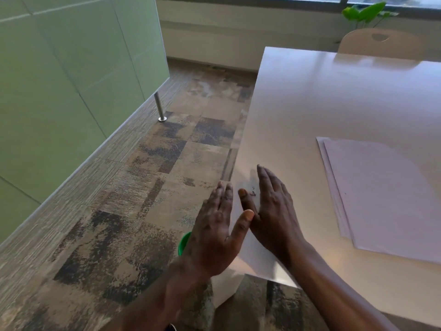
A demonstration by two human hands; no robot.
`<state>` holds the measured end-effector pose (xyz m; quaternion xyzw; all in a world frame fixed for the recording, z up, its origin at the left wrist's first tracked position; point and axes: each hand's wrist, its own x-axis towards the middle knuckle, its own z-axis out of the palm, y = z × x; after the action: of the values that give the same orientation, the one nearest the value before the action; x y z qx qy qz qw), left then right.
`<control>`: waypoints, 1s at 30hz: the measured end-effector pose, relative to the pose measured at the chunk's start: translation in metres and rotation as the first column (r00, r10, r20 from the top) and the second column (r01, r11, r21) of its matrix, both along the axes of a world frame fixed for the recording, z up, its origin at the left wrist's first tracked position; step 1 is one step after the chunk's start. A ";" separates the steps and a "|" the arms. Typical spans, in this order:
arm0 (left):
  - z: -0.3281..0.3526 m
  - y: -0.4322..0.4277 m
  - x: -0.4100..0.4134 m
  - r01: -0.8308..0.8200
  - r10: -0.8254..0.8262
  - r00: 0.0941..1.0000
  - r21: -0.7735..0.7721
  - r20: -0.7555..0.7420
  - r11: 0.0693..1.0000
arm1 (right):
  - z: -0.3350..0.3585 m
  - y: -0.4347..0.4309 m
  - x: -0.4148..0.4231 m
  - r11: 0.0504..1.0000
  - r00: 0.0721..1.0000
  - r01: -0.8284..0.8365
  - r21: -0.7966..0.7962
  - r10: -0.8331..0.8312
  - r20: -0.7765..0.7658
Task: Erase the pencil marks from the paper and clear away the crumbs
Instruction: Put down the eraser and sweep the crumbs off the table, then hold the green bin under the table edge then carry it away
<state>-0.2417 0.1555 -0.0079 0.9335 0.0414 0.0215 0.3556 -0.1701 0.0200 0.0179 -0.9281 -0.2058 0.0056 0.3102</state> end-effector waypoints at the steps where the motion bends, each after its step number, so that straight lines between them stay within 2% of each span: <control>1: 0.001 0.011 0.002 -0.005 0.005 1.000 -0.015 0.017 1.000 | 0.001 0.011 -0.003 1.000 1.000 0.005 0.023 -0.005 0.020; 8: 0.005 0.102 0.005 -0.087 0.100 0.991 -0.137 0.092 0.987 | 0.022 0.092 -0.030 0.987 0.995 0.040 0.157 -0.054 0.086; 14: -0.004 0.164 -0.006 -0.092 0.118 0.987 -0.215 0.111 0.972 | 0.025 0.166 -0.067 0.945 0.999 0.005 0.328 -0.020 0.044; 18: -0.027 0.200 -0.003 -0.096 0.124 0.990 -0.311 0.072 0.946 | -0.006 0.215 -0.071 0.910 0.997 0.067 0.409 -0.042 -0.068; 22: -0.057 0.223 0.009 -0.131 0.141 0.990 -0.330 0.005 0.935 | -0.069 0.236 -0.052 0.872 0.973 0.193 0.451 -0.111 -0.201; 30: -0.152 0.254 0.036 -0.220 0.171 0.972 -0.362 -0.162 0.906 | -0.195 0.244 -0.013 0.755 0.807 0.533 0.382 -0.317 -0.498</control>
<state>-0.2061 0.4097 -0.1595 0.8381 0.1605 -0.0103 0.5212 -0.1832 0.2645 -0.1772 -0.8138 0.0900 0.0701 0.5698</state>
